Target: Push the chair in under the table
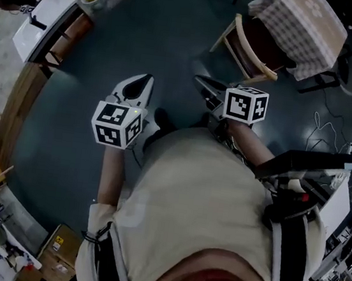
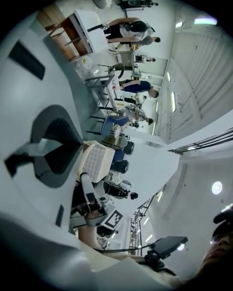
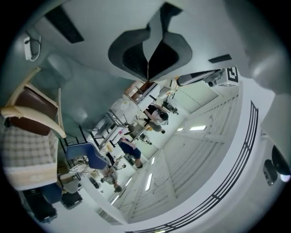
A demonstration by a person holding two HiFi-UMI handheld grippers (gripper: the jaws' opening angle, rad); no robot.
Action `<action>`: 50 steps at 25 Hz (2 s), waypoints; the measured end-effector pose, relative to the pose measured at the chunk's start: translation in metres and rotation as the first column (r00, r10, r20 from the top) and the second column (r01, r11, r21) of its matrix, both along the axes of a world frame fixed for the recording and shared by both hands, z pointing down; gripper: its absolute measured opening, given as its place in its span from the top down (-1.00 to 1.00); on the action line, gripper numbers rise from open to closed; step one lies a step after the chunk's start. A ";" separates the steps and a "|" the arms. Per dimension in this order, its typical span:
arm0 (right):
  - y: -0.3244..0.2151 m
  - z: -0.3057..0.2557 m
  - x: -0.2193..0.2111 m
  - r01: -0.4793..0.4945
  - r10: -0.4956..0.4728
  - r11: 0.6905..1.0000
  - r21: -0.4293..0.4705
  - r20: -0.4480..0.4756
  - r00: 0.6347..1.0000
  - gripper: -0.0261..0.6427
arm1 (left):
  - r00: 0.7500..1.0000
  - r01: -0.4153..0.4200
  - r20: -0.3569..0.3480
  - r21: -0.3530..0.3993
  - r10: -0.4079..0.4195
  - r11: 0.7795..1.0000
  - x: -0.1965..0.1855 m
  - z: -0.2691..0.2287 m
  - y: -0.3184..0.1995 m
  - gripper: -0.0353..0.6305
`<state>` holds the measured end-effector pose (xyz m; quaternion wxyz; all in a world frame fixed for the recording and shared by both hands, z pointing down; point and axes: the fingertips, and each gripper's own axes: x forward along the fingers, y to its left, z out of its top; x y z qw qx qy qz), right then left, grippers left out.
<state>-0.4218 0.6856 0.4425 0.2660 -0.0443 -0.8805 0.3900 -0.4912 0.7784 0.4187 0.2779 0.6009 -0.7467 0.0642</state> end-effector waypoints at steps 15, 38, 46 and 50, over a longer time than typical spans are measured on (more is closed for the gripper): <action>-0.093 0.055 0.016 -0.540 0.493 0.808 -0.236 -0.231 0.839 0.89 | 0.954 -0.297 -0.025 0.023 0.298 0.954 -0.014 -0.002 -0.048 0.88; -0.335 0.253 0.071 -0.884 0.836 -0.080 -0.460 -0.514 0.192 0.01 | 0.899 -0.428 -0.026 -0.261 0.437 0.866 -0.043 0.023 -0.207 0.88; -0.366 0.301 0.089 -0.872 0.796 -0.194 -0.451 -0.592 0.129 0.00 | 0.862 -0.483 -0.013 -0.324 0.507 0.813 -0.034 0.025 -0.284 0.88; -0.363 0.303 0.082 -0.850 0.786 -0.250 -0.464 -0.610 0.102 0.00 | 0.850 -0.498 0.002 -0.325 0.527 0.804 -0.042 0.020 -0.288 0.88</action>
